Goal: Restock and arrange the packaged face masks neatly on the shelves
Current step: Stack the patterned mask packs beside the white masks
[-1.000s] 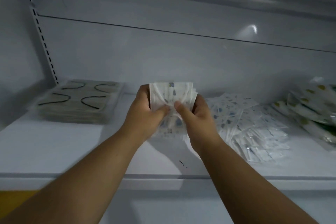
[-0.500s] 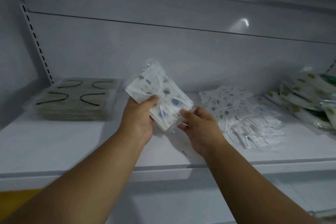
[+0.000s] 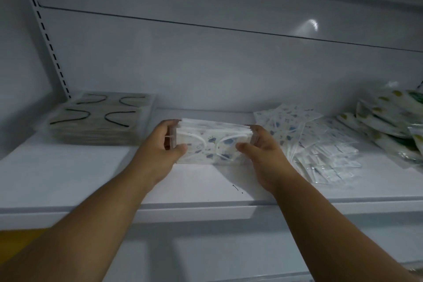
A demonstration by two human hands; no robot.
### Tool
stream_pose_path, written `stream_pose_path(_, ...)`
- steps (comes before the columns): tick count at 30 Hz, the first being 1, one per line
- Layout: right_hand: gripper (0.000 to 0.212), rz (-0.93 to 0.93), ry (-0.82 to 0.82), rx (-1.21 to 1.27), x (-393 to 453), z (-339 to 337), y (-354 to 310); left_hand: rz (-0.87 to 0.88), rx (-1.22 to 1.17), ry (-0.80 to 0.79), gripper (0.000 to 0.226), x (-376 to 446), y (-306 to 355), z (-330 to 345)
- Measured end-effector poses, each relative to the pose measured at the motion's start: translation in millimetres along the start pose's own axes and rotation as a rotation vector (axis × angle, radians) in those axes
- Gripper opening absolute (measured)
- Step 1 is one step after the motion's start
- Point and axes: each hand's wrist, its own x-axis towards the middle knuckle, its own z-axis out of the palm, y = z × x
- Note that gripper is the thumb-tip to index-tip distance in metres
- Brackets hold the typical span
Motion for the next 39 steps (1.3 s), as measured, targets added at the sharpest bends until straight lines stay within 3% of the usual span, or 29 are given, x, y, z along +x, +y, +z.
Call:
stream_pose_path(6, 0.020, 0.094, 0.063, -0.032, -9.3, 6.6, -4.4, 0.039, 0.254, -0.064, 0.008, -2.1, -4.4, -3.3)
stream_pose_path(9, 0.017, 0.086, 0.114, -0.016, -8.8, 16.6, -7.8, 0.058, 0.274, -0.035, 0.014, -2.5, 3.9, 4.7)
stream_pose_path(13, 0.026, 0.070, 0.309, 0.122, -6.3, 28.5, -12.0, -0.029, 0.008, 0.062, 0.015, -0.7, 2.5, 15.5)
stream_pose_path(20, 0.026, 0.094, 0.226, -0.001, -9.6, 28.9, -9.2, -0.045, 0.031, 0.091, 0.025, -1.7, -8.0, 6.3)
stream_pose_path(27, 0.020, 0.103, 0.182, -0.076, -8.9, 23.8, -5.2, -0.068, 0.058, 0.030, 0.008, 1.2, -4.9, 8.0)
stream_pose_path(34, 0.021, 0.051, 0.082, -0.206, -11.2, 2.2, -8.3, -0.069, 0.115, -0.023, 0.013, 3.2, -9.2, -11.8)
stream_pose_path(39, 0.022, 0.021, 0.138, -0.188, -10.6, -2.5, -2.6, -0.020, 0.187, 0.027, 0.012, 4.1, -7.4, -17.7)
